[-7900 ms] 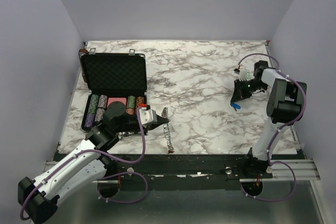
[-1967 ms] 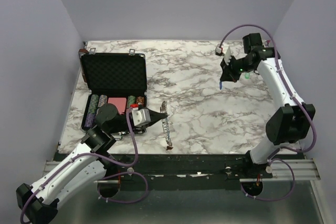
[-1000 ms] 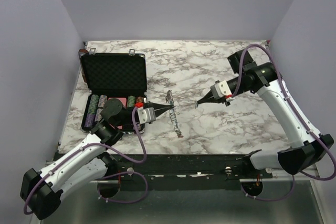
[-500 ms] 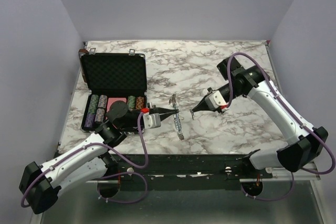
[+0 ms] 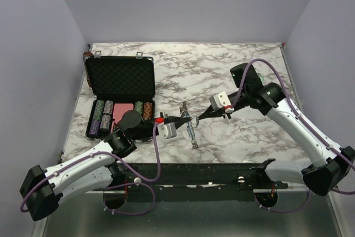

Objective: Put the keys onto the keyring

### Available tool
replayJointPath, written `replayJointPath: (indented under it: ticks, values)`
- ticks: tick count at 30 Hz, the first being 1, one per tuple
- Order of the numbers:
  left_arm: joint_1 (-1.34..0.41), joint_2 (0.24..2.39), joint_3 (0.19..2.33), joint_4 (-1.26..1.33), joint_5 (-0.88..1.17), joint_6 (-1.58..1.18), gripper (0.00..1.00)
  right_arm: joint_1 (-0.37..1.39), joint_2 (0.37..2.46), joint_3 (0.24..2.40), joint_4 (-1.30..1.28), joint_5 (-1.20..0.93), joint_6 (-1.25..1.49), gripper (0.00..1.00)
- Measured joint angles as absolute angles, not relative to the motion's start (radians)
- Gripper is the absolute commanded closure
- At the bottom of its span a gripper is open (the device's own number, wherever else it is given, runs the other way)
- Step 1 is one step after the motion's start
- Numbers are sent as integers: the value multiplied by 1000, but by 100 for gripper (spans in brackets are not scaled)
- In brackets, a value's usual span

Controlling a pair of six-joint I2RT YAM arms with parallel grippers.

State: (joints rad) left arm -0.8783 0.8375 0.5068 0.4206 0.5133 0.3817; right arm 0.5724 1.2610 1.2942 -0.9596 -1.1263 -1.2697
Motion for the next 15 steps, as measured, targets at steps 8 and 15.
replayJointPath:
  ticks: [8,15]
  values:
    - [-879,840,474,484,432,350,100,626,1210,1256,-732,-1074,-1018,100]
    - [-879,827,461,517,404,300,100,627,1205,1233,-679,-1007,-947,100]
